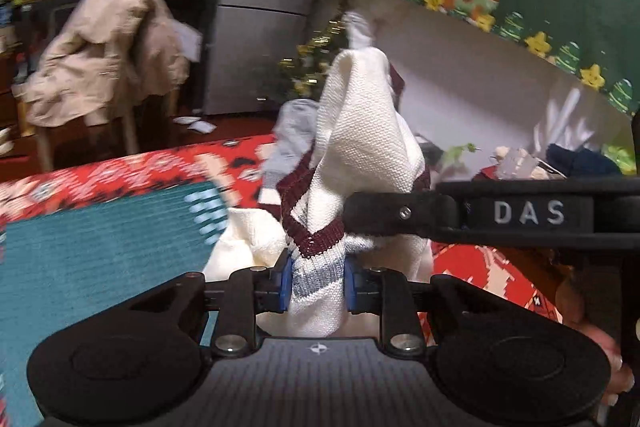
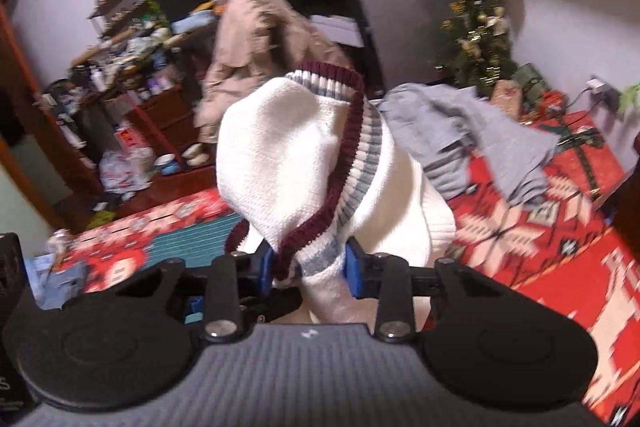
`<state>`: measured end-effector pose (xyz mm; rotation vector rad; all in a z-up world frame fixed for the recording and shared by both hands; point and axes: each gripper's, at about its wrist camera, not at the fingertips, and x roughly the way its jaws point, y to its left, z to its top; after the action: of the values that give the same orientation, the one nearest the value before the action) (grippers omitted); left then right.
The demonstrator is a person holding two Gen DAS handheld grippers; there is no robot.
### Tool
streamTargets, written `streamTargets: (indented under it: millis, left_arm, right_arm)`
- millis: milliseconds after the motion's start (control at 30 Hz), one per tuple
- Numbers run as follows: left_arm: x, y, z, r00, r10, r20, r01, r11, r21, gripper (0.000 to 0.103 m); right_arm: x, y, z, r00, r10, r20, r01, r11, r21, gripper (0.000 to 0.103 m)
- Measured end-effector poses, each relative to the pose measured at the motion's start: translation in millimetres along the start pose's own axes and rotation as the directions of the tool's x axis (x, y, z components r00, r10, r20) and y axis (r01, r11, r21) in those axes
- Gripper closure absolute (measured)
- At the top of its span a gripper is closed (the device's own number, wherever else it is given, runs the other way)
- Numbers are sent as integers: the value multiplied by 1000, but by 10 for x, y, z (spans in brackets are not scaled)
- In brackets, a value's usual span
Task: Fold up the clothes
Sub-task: 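Lift the sweater with both tools and carry it over the green mat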
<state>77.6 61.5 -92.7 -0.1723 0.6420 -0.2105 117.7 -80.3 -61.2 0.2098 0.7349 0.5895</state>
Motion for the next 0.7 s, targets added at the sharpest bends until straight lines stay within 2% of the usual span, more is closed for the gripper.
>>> streamTargets:
  millis: [233, 433, 700]
  left_arm:
    - [-716, -10, -371, 995, 92, -29, -94, 991, -98, 80]
    - [-1171, -97, -603, 981, 184, -58, -190, 975, -115, 80]
    - [-1493, -156, -798, 977, 203, -72, -211, 967, -145, 80]
  right_arm:
    - [-466, 802, -471, 992, 100, -73, -106, 991, -78, 65]
    - [-861, 1307, -865, 977, 171, -126, -184, 977, -105, 65]
    - [-1264, 1577, -1135, 961, 222, -167, -244, 961, -128, 64]
